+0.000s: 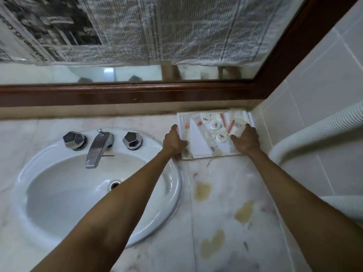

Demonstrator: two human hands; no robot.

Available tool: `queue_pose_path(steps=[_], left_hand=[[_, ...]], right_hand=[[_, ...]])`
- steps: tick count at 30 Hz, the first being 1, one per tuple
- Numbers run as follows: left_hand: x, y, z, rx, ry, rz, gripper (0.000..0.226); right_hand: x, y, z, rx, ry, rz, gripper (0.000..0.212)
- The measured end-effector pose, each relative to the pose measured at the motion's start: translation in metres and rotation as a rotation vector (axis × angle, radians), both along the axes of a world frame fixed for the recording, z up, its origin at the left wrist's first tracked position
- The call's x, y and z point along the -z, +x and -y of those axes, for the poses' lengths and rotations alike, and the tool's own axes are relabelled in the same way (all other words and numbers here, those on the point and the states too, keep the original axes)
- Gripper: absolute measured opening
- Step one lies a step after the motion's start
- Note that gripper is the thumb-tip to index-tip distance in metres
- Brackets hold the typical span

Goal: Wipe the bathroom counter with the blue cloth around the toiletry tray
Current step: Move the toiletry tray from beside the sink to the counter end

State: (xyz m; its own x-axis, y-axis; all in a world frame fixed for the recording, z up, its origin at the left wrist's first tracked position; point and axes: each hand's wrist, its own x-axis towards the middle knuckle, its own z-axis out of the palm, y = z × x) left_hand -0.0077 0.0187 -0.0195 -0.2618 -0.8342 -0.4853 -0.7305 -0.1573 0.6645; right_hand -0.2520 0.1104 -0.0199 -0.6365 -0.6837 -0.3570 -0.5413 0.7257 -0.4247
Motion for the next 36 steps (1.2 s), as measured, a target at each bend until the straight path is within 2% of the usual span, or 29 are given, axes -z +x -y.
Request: queue_pose_path(steps=[7, 10, 14, 17, 21, 24, 33, 36], left_hand=[[-0.001, 0.002, 0.005, 0.052, 0.006, 0.036, 0.070], [-0.004, 0.010, 0.006, 0.027, -0.012, 0.047, 0.069], [-0.010, 0.034, 0.005, -0.042, 0.026, 0.029, 0.090], [-0.020, 0.060, 0.003, -0.062, 0.003, 0.022, 0.093], [-0.047, 0.109, -0.001, -0.100, -0.028, -0.005, 0.091], [-0.071, 0.152, -0.008, -0.115, -0.033, -0.091, 0.076], [-0.111, 0.320, -0.037, -0.165, -0.100, -0.188, 0.081], [-0.118, 0.391, -0.052, -0.255, -0.163, -0.205, 0.084]], right_hand=[[0.004, -0.010, 0.008, 0.154, -0.046, 0.031, 0.096], [0.004, -0.015, 0.009, 0.230, -0.067, 0.110, 0.097], [0.000, -0.005, 0.004, 0.254, -0.149, 0.226, 0.094], [-0.012, 0.015, 0.005, 0.210, -0.213, 0.252, 0.088], [-0.032, 0.055, 0.011, 0.125, -0.281, 0.287, 0.084], [-0.044, 0.091, 0.014, 0.075, -0.341, 0.318, 0.082], [-0.081, 0.242, 0.021, -0.065, -0.462, 0.346, 0.080], [-0.098, 0.311, 0.024, -0.120, -0.520, 0.382, 0.073]])
